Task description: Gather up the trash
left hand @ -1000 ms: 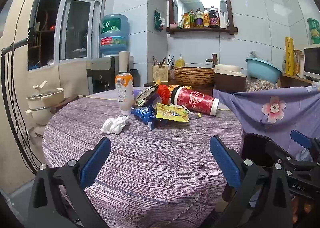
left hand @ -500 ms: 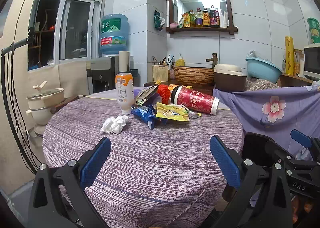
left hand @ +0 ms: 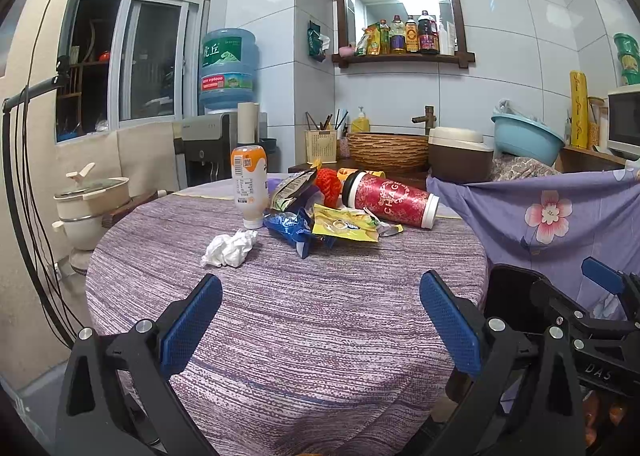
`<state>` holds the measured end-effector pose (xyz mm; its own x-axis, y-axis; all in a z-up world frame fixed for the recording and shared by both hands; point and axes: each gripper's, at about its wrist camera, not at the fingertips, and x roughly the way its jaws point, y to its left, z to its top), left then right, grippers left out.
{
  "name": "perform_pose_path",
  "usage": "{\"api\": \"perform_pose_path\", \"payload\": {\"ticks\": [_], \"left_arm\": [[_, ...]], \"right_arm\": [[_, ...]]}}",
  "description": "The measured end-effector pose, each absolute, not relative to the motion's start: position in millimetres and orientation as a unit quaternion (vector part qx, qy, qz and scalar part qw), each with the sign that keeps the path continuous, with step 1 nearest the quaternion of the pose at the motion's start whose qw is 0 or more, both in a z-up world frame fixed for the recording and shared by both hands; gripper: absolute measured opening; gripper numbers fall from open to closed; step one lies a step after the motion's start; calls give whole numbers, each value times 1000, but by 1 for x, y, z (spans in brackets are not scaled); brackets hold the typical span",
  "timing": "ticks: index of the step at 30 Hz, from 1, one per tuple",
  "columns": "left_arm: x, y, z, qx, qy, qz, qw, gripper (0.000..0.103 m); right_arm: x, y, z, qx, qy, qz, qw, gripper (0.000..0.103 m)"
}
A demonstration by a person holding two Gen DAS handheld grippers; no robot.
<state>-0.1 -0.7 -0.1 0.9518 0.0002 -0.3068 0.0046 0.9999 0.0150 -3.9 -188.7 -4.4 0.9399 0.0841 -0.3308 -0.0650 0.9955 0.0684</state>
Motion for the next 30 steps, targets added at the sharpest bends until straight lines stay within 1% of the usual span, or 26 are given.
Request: {"api": "perform_pose_path", "payload": {"ticks": [30], "left_arm": [[0, 4, -2, 8, 156, -1, 988, 98]], "right_arm": [[-4, -190, -10, 25, 171, 39, 984, 98]]}}
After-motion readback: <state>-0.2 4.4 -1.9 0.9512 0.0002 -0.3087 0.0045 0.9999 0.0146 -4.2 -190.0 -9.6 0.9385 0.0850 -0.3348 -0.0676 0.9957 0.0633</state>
